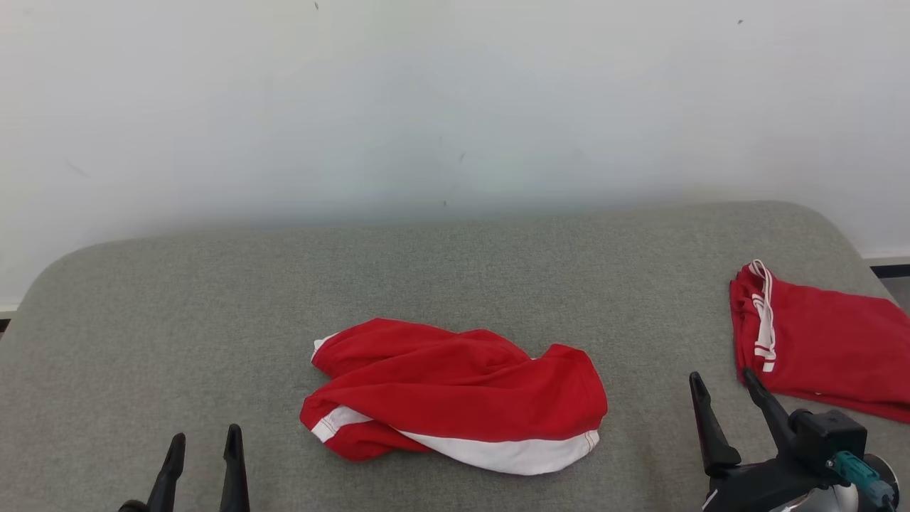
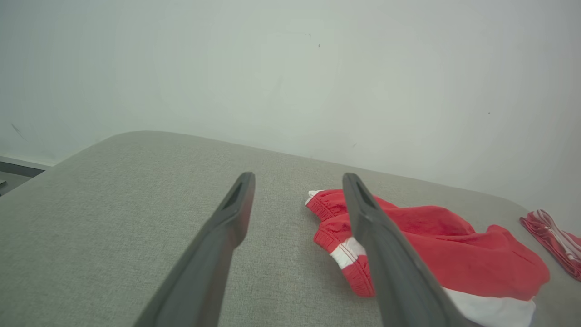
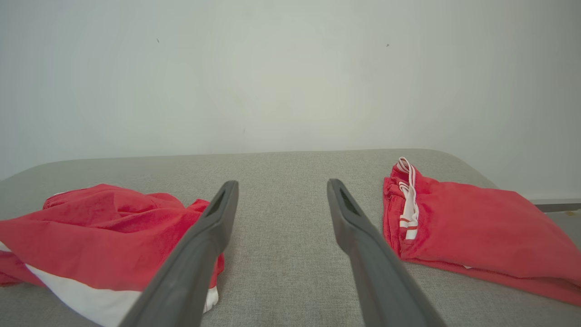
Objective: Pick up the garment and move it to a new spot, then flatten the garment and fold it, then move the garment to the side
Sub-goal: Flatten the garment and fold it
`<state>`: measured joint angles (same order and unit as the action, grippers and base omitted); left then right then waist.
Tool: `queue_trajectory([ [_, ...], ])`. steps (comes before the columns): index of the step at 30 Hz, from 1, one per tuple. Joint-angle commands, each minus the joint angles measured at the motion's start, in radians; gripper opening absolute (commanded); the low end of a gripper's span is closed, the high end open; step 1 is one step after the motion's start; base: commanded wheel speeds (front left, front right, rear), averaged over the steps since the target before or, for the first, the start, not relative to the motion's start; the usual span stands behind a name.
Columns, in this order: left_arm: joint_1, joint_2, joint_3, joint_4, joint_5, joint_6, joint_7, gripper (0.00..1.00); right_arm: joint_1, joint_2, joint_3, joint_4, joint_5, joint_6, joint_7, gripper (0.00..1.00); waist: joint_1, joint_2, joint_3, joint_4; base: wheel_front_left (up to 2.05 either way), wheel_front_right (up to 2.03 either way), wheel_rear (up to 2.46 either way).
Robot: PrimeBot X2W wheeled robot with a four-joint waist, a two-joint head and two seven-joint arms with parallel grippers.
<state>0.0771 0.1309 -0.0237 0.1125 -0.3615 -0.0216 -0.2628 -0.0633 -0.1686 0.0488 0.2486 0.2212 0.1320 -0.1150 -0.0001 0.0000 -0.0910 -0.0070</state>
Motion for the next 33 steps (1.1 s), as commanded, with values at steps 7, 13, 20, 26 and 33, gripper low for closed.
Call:
queue_trajectory([
  [7, -0.005, -0.018, 0.021, 0.033, 0.049, -0.022, -0.002, 1.00, 0.004, 0.017, -0.008, 0.015, -0.003, -0.003, -0.019, 1.00, 0.0001, 0.0000, -0.011, 0.013, 0.00, 0.00, 0.00],
  [13, -0.002, -0.027, 0.025, 0.062, 0.063, -0.027, -0.002, 1.00, 0.017, 0.027, -0.013, 0.022, -0.005, -0.003, -0.025, 1.00, 0.0001, 0.0000, -0.007, 0.011, 0.00, 0.00, 0.00],
  [20, 0.007, -0.036, 0.028, 0.067, 0.074, -0.029, -0.002, 1.00, 0.017, 0.024, -0.020, 0.024, -0.002, -0.003, -0.027, 1.00, 0.0001, 0.0000, -0.002, 0.015, 0.00, 0.00, 0.00],
  [26, 0.014, -0.041, 0.020, 0.072, 0.086, -0.030, -0.002, 1.00, 0.019, 0.029, -0.015, 0.019, -0.006, -0.003, -0.020, 1.00, 0.0001, 0.0000, 0.002, 0.019, 0.00, 0.00, 0.00],
  [33, -0.055, -0.047, -0.054, 0.153, 0.113, -0.042, 0.027, 1.00, -0.022, 0.015, 0.055, 0.076, 0.041, -0.003, 0.036, 1.00, 0.0001, 0.0000, 0.033, 0.021, 0.00, 0.00, 0.00],
])
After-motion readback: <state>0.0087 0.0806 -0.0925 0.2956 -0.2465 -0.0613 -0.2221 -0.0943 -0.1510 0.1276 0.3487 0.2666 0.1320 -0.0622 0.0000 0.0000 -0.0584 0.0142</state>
